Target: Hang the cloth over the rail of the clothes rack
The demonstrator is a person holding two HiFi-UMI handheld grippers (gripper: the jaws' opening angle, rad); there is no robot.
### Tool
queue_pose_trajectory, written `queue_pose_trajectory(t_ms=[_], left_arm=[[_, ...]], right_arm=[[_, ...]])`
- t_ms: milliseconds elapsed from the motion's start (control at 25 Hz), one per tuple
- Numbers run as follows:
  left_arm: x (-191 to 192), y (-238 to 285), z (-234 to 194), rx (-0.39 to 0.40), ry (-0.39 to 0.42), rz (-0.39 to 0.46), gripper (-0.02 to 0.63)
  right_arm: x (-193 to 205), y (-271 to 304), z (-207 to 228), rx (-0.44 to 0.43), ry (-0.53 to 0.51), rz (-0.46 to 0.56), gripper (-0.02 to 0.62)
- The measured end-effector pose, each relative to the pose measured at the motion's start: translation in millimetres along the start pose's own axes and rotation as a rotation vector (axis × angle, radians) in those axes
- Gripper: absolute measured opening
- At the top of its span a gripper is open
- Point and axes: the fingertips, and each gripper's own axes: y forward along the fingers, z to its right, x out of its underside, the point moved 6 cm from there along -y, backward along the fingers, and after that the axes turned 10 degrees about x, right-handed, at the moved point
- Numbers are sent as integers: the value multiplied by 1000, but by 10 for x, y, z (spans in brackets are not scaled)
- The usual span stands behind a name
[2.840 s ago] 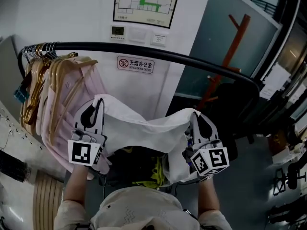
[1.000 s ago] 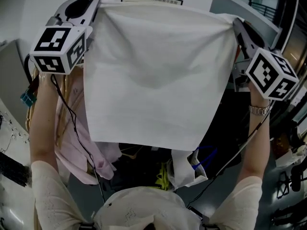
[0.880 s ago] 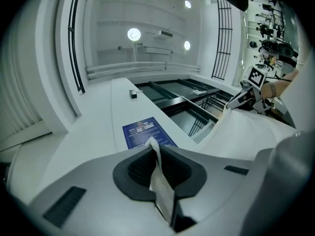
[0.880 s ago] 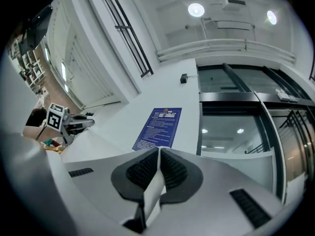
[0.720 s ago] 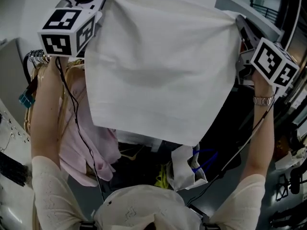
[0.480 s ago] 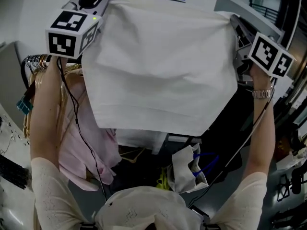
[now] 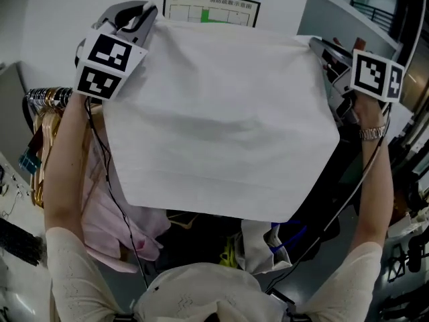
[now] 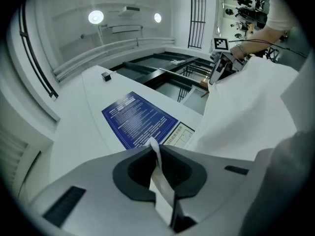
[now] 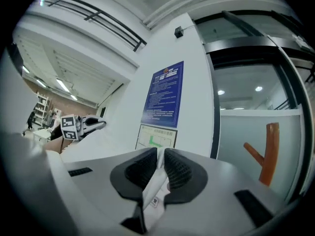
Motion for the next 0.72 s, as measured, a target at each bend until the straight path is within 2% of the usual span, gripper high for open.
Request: queue_pose_trajectory(t_ms=[160,320,440,560,720], left_arm=[[85,58,95,22,25,-31,26],[61,86,199,70,27,-48,26],[68,105,288,103,42,-68,26],[104,130,316,138,15,-88,26],[62,118,313,117,39,-89,26]], right_arm=[[57,-59,70,20,-45,-53,54],[181,-84,178,-34,-30,-97,61],[254,-118,275,17,-23,-146,64],[276,-143,324,51,-14,-176,66],[281,-151,373,53,2,-209,66]])
